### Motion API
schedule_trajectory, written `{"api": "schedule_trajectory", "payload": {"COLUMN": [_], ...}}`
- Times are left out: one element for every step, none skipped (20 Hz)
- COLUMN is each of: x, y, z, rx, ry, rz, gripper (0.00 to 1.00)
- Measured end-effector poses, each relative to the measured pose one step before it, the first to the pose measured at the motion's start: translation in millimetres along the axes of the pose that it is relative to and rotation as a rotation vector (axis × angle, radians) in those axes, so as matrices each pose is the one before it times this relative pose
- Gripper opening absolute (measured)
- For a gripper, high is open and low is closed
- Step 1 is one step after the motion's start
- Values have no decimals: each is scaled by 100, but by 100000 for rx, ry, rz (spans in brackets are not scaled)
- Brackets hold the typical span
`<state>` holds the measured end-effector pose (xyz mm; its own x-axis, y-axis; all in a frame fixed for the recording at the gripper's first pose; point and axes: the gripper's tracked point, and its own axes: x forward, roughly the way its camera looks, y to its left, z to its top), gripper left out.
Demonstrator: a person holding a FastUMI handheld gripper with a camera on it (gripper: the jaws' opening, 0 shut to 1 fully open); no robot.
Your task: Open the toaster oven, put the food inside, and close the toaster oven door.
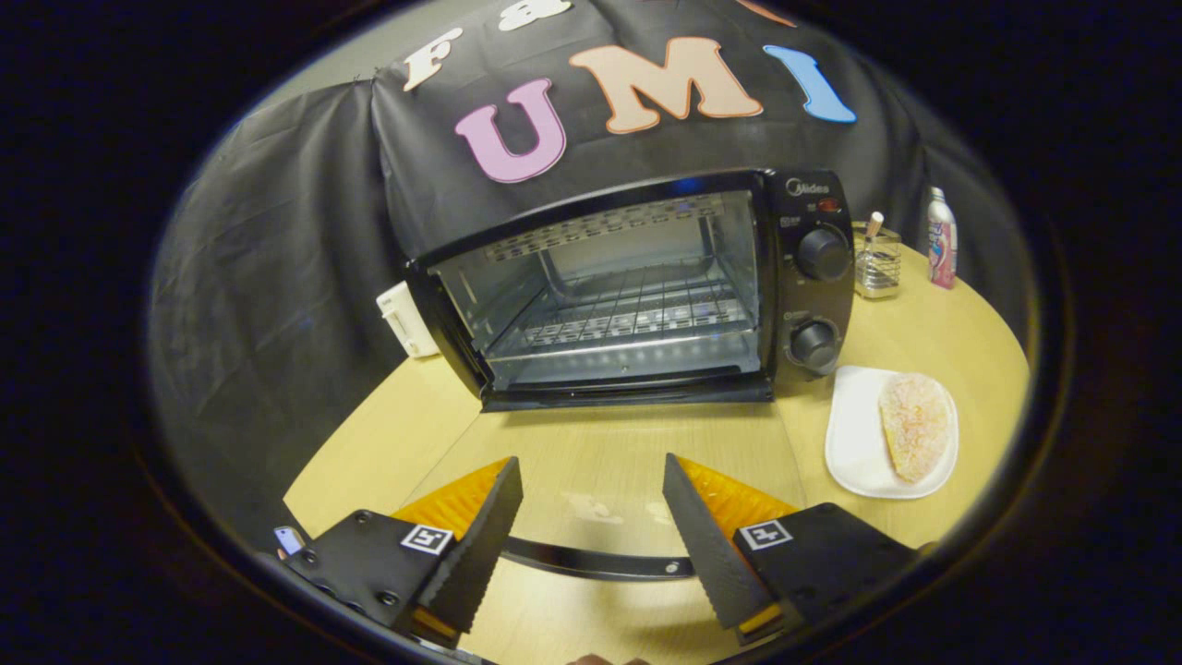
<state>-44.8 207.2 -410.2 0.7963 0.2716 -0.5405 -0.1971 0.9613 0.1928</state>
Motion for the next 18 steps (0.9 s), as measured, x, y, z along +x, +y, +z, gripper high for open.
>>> {"api": "schedule_trajectory", "payload": {"x": [-603, -500, -444, -592, -567, -581, -454, -522, -390, -174, 23, 139, 265, 360, 412, 546, 551, 541], "y": [-470, -788, -735, -722, -614, -705, -851, -872, -1071, -1364, -1434, -1550, -1747, -1444, -1497, -1356, -1073, -1031], "z": [583, 690, 563, 402, 415, 415, 579, 408, 380, 439, 416, 262, 220, 30, -31, -217, -231, -248], "rx": [116, -46, 7, 51, 146, 250, 442, 441, 392, 471, -93, -551, -392, -615, -402, -63, 123, 298], "ry": [-1598, -2088, -1555, -1391, -911, -1192, -1199, -997, -858, -970, -860, -725, -701, -612, 301, 836, 1065, 1235], "rz": [-728, -1577, -1419, -1334, -1036, -1022, -1211, -1292, -1856, -2606, -2714, -3378, -3934, -3272, -3285, -2785, -2301, -2323], "gripper": [94, 94, 95, 95, 96, 96, 96, 96, 96, 96, 96, 96, 96, 96, 96, 96, 96, 96]}}
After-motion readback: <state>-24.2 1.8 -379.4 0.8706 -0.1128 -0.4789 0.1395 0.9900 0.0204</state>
